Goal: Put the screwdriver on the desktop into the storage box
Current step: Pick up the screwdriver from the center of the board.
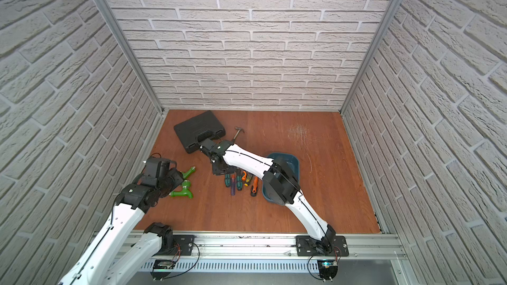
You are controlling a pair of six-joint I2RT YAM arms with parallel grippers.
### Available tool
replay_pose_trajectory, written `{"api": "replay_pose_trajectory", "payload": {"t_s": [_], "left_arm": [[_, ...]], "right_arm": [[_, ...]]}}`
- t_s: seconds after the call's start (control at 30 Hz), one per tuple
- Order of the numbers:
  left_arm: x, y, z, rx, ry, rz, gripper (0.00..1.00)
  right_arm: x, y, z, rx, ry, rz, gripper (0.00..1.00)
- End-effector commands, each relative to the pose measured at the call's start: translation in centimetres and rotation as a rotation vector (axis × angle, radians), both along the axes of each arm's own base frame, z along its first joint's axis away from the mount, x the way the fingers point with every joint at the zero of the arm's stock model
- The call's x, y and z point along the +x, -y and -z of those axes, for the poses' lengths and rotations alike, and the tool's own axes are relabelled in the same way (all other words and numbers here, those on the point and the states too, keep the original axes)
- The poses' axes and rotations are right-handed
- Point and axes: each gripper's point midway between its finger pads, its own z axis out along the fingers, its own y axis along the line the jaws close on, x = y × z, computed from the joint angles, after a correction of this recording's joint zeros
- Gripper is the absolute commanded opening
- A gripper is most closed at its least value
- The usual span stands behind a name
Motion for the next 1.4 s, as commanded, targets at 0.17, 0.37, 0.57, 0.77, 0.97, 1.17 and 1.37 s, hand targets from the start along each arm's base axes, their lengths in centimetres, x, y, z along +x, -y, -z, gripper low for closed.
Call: {"api": "replay_pose_trajectory", "payload": {"t_s": [0.17, 0.37, 0.57, 0.77, 0.97, 1.17, 1.37], "left_arm": [[0.7, -0.1, -0.7, 0.009, 0.044, 0.004, 0.46], [0.9, -0.1, -0.7, 0.009, 0.042, 0.006, 0.46], [0.8, 0.1, -0.4, -0.002, 0.033, 0.008, 0.46], [0.9, 0.4, -0.3, -0.023, 0.031, 0.009, 0.46], [0.9, 0.6, -0.3, -0.039, 0.026, 0.012, 0.46], [0.7, 0.6, -0.3, -0.038, 0.026, 0.012, 0.46], [0.6, 0.5, -0.4, -0.036, 0.030, 0.011, 0.46]], "right_arm": [[0.2, 1.0, 1.4, -0.060, -0.006, 0.029, 0.39], [0.1, 0.6, 2.3, -0.049, -0.021, 0.031, 0.35], [-0.1, 0.2, 3.1, -0.042, -0.042, 0.032, 0.32], [0.0, -0.1, 3.4, -0.038, -0.045, 0.032, 0.29], [0.0, -0.3, 3.7, -0.050, -0.059, 0.029, 0.41], [0.2, -0.5, 3.4, -0.047, -0.045, 0.027, 0.40], [0.7, -0.7, 1.4, -0.022, -0.003, 0.033, 0.29]]}}
